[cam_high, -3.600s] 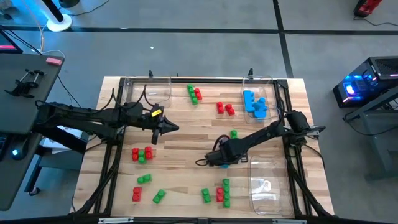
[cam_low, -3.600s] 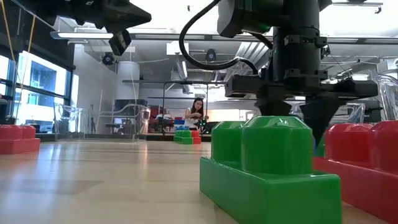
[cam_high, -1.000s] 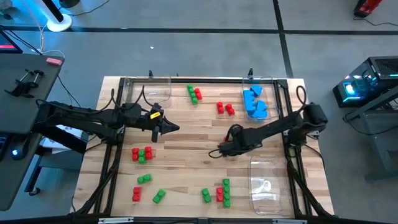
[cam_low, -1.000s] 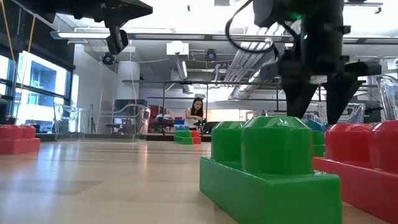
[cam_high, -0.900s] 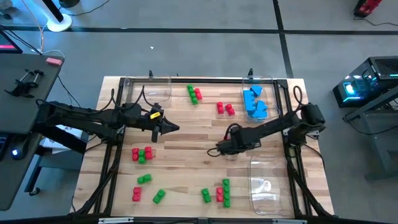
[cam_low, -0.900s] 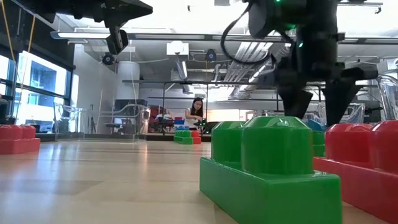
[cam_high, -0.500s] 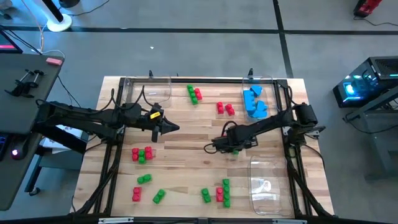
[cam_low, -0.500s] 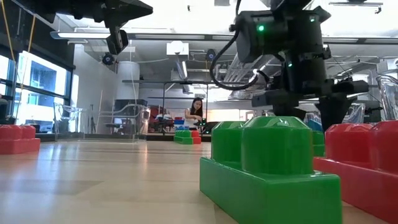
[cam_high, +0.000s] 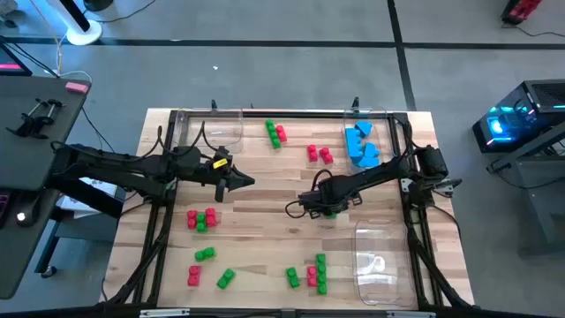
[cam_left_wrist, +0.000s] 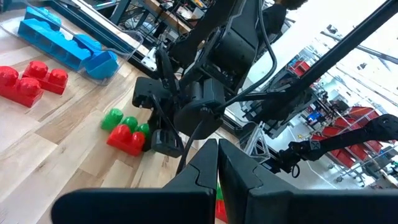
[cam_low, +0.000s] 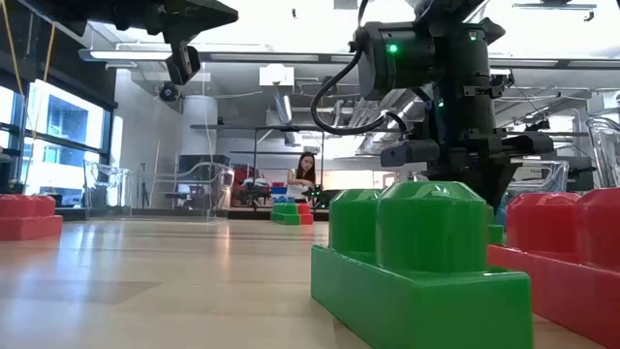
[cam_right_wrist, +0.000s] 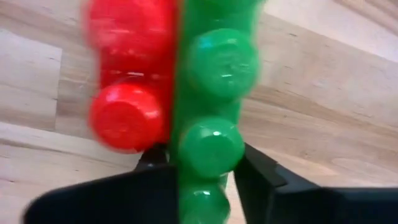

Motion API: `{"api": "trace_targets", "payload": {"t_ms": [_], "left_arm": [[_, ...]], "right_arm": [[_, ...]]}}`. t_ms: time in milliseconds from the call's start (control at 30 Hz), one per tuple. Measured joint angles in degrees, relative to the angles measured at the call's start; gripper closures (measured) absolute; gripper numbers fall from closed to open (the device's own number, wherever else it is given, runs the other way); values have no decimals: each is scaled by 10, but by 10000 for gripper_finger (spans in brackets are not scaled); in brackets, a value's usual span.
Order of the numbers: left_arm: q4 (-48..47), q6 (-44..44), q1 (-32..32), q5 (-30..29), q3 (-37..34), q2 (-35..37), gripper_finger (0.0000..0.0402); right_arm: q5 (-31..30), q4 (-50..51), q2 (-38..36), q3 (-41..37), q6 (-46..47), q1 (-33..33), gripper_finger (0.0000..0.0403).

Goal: Sort blocks
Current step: Put the green game piece into the top left transparent bin

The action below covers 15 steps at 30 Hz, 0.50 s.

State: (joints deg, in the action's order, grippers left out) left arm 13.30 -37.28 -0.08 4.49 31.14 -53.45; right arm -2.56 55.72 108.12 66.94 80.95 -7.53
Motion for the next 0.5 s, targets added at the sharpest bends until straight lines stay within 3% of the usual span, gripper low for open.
{"api": "trace_targets", "payload": {"t_ms": [167, 333, 500], "left_arm": [[10, 0, 0, 0, 0, 0, 401], [92, 33, 1, 0, 0, 0, 401], [168, 114, 7, 8, 6, 1, 401]], "right_arm": [[0, 8, -1, -1, -15, -1, 395], [5, 38, -27, -6, -27, -8, 394], [-7, 104, -99, -4, -30, -15, 399]]}}
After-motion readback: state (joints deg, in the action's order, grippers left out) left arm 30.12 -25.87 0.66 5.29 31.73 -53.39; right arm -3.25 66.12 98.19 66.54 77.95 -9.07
